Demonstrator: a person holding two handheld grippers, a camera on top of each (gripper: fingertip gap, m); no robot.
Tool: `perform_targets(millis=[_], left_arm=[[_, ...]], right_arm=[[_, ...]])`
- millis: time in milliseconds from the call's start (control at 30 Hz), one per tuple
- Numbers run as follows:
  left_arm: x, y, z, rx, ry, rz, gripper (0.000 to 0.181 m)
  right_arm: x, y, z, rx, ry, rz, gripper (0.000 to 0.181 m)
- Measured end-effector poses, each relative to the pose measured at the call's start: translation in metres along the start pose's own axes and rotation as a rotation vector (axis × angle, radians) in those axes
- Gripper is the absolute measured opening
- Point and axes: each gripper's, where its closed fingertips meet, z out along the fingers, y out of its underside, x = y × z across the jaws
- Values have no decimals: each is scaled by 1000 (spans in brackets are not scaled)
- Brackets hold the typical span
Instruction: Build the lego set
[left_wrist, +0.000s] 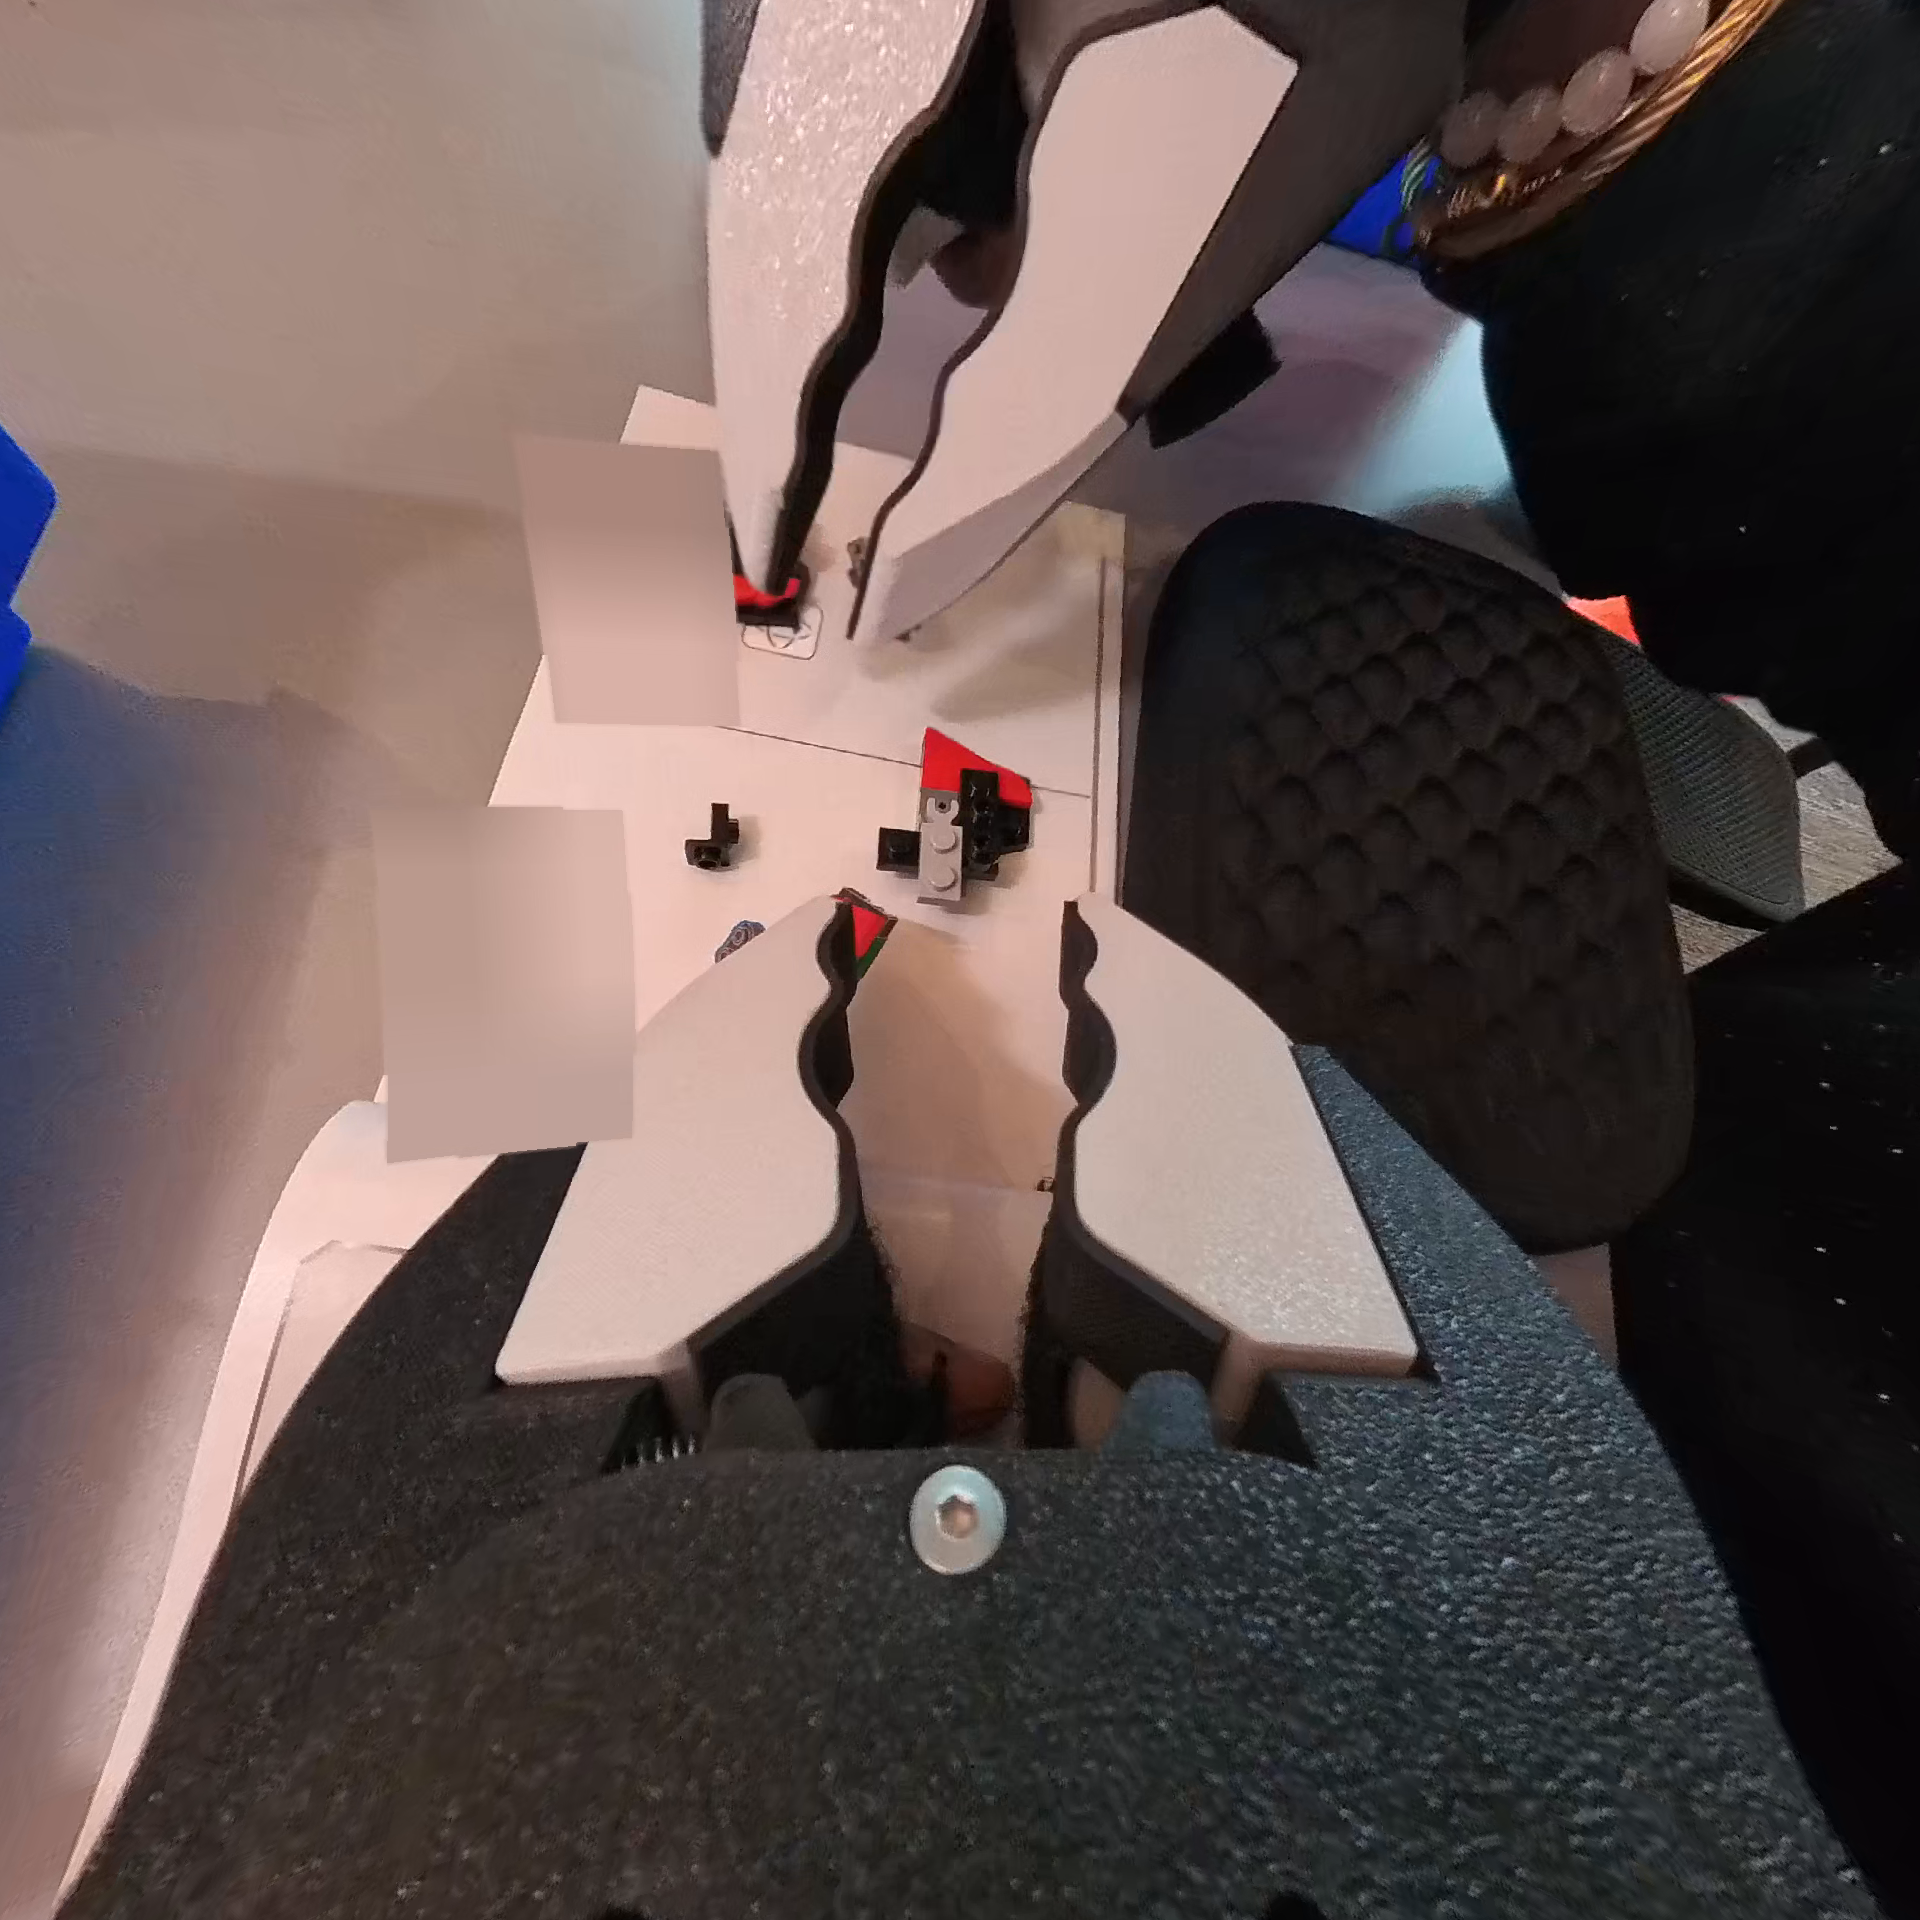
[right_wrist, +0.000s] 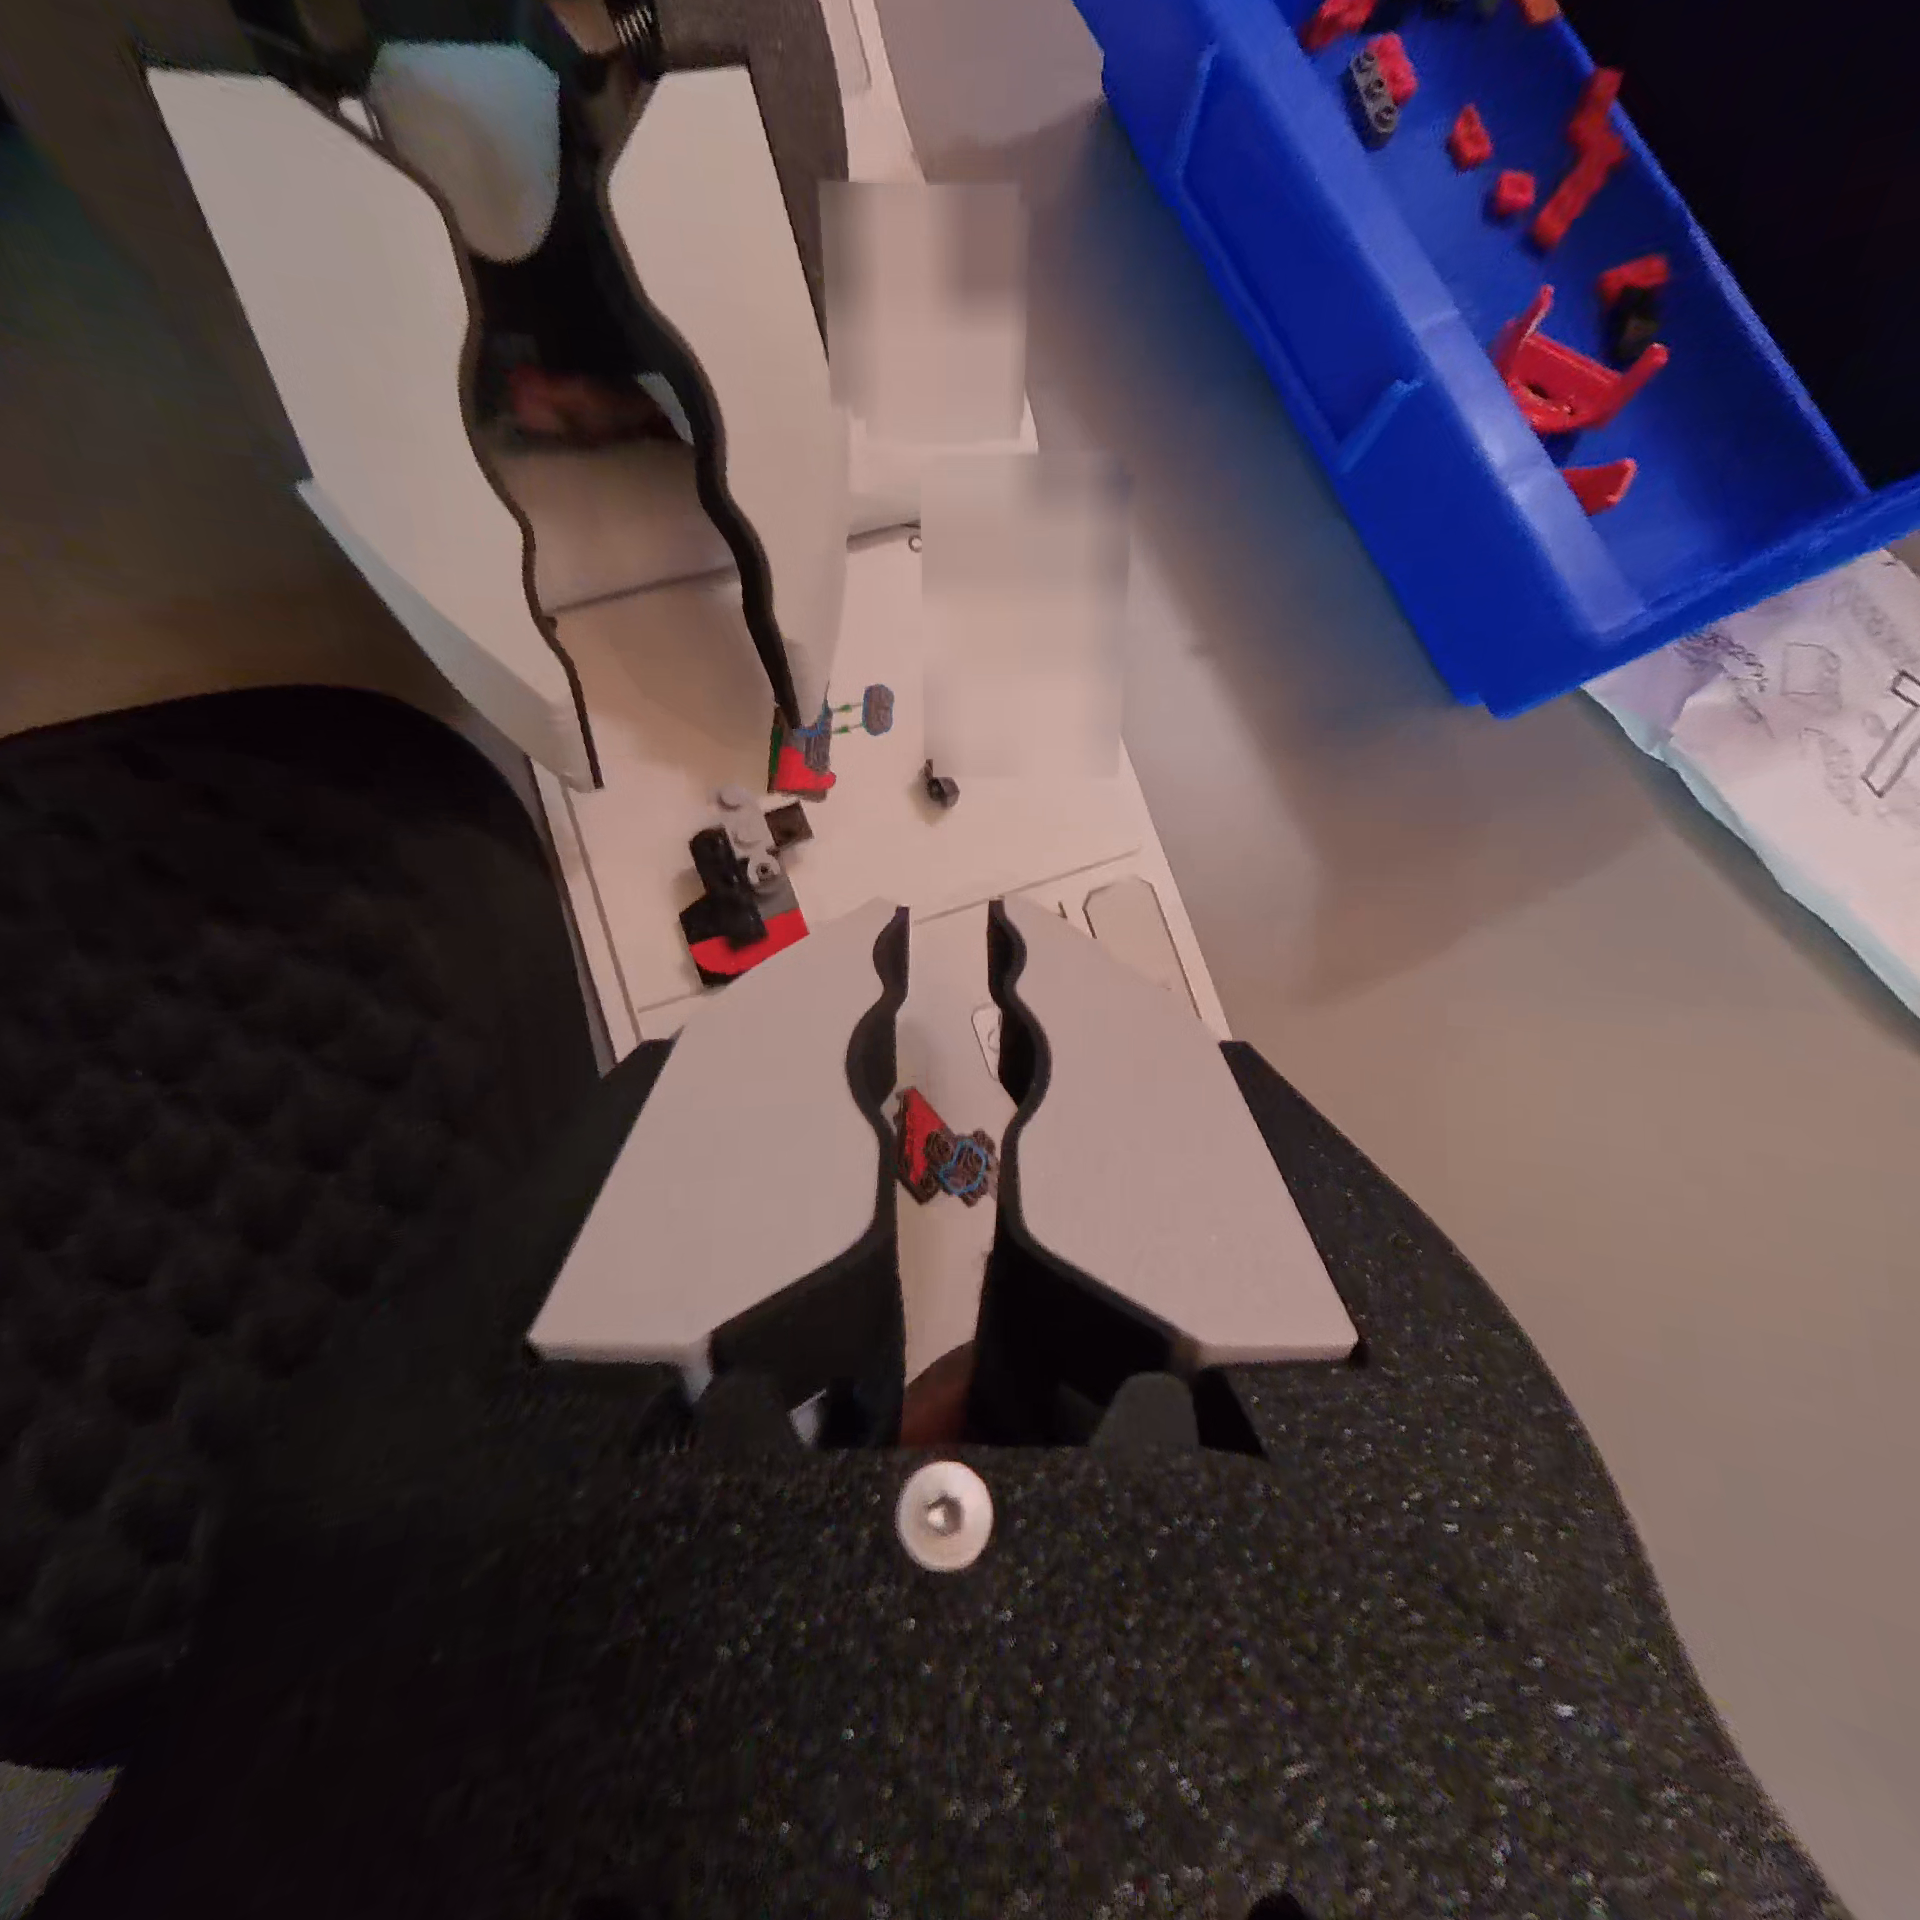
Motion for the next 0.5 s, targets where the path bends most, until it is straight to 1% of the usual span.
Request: perform_targets(millis=[100,200,300,367,400,433,500], left_arm=[[-1,2,1,-13,-6,0,37],[-1,2,1,-13,-9,-4,37],[-2,1,0,-3,-6,-17,37],[-3,0,0,2,-5,-20,37],[-3,-1,0,6,-6,-21,37],[-4,-2,-1,15,-13,-23,37],[-9,-10,-7,77,-50,-7,37]], right_arm=[[-4,-4,17,-18,-61,-8,14],[0,-2,34,-71,-70,-21,15],[-3,-6,42,-57,-114,-22,14],[-2,-7,43,-54,-119,-19,5],[-1,-8,42,-49,-112,-9,5],[-2,-10,38,-20,-117,19,5],[-6,-28,23,133,-171,150,5]])
